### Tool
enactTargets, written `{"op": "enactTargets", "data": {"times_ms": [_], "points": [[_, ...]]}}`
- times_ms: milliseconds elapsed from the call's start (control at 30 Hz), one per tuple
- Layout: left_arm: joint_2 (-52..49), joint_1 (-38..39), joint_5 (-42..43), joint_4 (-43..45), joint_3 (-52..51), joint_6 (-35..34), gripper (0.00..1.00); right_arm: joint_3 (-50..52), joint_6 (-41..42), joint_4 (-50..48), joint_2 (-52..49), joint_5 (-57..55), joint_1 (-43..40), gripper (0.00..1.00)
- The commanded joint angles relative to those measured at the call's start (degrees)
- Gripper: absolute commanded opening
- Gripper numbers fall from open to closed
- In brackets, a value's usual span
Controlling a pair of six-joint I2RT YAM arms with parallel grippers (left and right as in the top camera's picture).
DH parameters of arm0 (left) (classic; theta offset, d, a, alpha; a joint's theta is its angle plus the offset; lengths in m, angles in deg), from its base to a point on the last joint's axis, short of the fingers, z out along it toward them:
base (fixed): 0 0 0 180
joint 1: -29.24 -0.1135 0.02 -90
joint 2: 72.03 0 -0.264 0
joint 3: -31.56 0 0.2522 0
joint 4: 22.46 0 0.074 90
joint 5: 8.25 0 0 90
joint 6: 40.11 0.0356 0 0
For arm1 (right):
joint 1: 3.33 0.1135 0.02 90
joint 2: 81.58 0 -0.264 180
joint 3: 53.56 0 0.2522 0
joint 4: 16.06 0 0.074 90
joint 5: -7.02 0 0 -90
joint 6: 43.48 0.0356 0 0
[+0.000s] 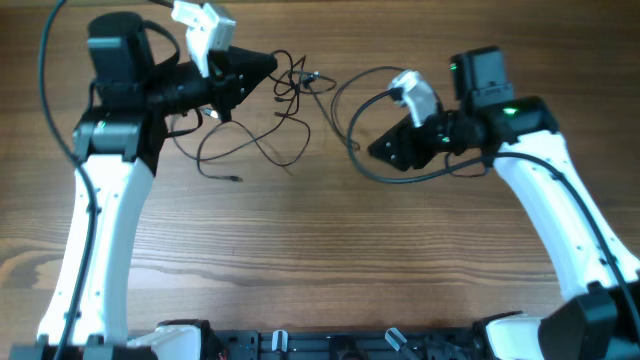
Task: Untangle cables
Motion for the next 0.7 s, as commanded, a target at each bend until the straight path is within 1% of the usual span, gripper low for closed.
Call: {"op": "enactTargets", "data": {"times_ms": [0, 67, 167, 267, 367, 400, 433, 467, 500, 600, 667], "points": [[3.04, 0.04, 0.04, 0.20, 0.42, -1.84, 0.04, 0.37, -3.98, -2.54, -1.77, 6.62, 3.74, 0.60], [3.21, 0.15, 0.04, 0.20, 0.42, -1.84, 0.04, 0.37, -2.60, -5.20, -2.01, 6.54, 6.47, 0.61], [3.21, 0.15, 0.04, 0.22, 0.42, -1.84, 0.04, 0.37, -1.31, -6.64, -2.08, 6.23, 8.61, 0.65], [3.21, 0.15, 0.04, 0.20, 0.42, -1.84, 0.04, 0.37, 1.70, -8.15, -2.23, 2.40, 9.20, 0.65], [3.32, 0.15, 0.07, 0.09, 0.42, -1.84, 0.04, 0.37, 1.92, -8.76, -2.27, -0.13, 9.20, 0.66], [3.34, 0.15, 0.07, 0.00, 0.42, -1.81, 0.04, 0.37, 2.89, -9.29, -2.38, -1.14, 9.20, 0.64], [3.34, 0.15, 0.04, 0.00, 0.42, -1.81, 0.04, 0.37, 3.89, -10.05, -2.49, -2.56, 9.20, 0.52], [3.32, 0.13, -0.02, 0.00, 0.42, -1.75, 0.04, 0.37, 6.45, -10.95, -2.67, -5.60, 9.20, 0.19], [3.32, 0.13, -0.46, -0.09, 0.42, -1.57, 0.04, 0.37, 10.34, -11.67, -2.69, -10.45, 9.20, 0.04], [3.32, 0.13, -3.58, -0.61, 0.42, -1.55, 0.04, 0.35, 22.45, -12.24, -2.69, -27.43, 9.18, 0.05], [3.32, 0.13, -6.05, -0.90, 0.42, -1.53, 0.04, 0.35, 30.45, -10.75, -2.69, -39.10, 9.18, 0.05]]}}
